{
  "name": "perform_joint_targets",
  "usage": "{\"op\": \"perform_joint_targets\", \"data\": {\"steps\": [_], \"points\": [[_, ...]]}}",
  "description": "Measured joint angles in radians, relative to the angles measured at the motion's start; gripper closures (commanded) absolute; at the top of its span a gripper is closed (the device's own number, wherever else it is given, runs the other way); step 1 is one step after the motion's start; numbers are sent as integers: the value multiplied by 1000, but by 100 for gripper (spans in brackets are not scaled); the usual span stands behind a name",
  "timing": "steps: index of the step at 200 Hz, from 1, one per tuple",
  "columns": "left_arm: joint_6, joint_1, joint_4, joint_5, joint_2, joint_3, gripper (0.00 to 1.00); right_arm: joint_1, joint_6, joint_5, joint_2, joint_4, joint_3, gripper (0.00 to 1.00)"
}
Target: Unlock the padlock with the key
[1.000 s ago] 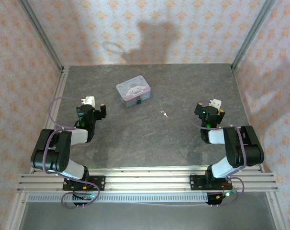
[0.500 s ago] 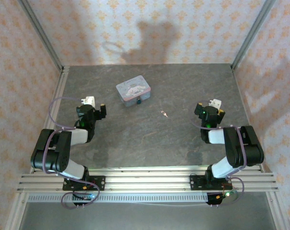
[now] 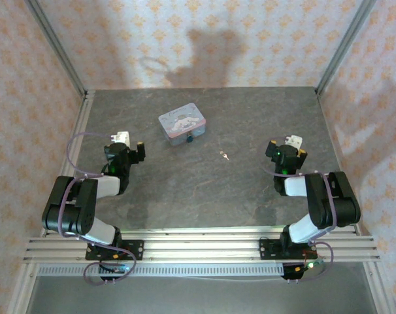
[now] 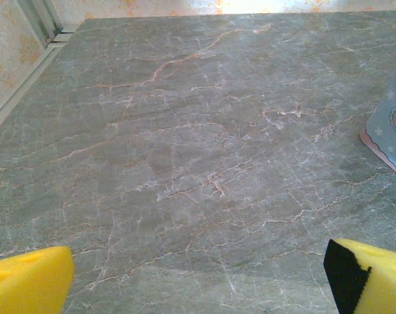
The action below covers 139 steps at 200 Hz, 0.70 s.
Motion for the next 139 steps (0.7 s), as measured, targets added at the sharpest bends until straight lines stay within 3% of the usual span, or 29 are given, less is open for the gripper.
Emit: {"op": "perform_joint_targets", "data": {"steps": [22,52,86,108,139], "points": [[0,0,0,0,0,0,0,-2,-16,-57,-22,-62,12,14],[0,0,-18,13,-1,4,0,-2,-16,-148,-95,-370,199,20],[-13,0,-288,50,-43,158,2,-1,62,-254,-107,-612,438,30],[-27,-32,-417,59,-109,248,4,18,140,-319,-38,-779,575,38],[-83,-123,-571,103,-186,302,18,128,187,-388,165,-993,776,40]]}}
